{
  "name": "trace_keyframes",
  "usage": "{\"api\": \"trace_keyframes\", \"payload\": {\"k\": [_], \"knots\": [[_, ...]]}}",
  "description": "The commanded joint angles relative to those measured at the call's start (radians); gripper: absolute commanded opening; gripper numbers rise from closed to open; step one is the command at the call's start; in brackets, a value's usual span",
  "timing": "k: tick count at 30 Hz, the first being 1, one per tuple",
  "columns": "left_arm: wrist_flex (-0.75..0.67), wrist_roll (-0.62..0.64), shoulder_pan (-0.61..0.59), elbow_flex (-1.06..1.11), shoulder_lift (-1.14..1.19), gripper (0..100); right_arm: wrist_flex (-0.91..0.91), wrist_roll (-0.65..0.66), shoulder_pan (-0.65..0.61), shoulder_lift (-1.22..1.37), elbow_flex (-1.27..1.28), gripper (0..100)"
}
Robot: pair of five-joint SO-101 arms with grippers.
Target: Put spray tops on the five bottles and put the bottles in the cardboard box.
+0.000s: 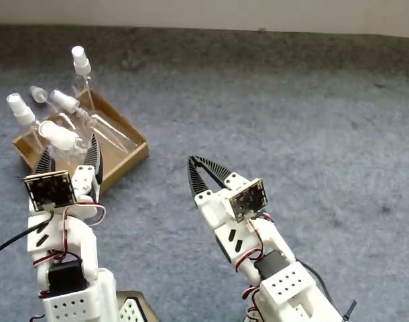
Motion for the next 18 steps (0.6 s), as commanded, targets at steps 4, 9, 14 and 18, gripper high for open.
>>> {"api": "trace_keyframes", "payload": {"k": [4, 9, 14, 18], "knots": [[0.003, -0.025, -0.015, -0.096, 0.042, 13, -0.018, 0.0, 0.018, -0.002, 0.116, 0.5], [0.006, -0.023, -0.019, -0.3, 0.363, 13, -0.016, 0.0, 0.018, -0.001, 0.116, 0.5], [0.0, -0.023, -0.022, -0.349, 0.631, 13, -0.016, 0.0, 0.018, -0.001, 0.116, 0.5], [-0.066, -0.023, -0.102, -0.331, 0.684, 13, -0.016, 0.0, 0.019, -0.001, 0.116, 0.5]]}}
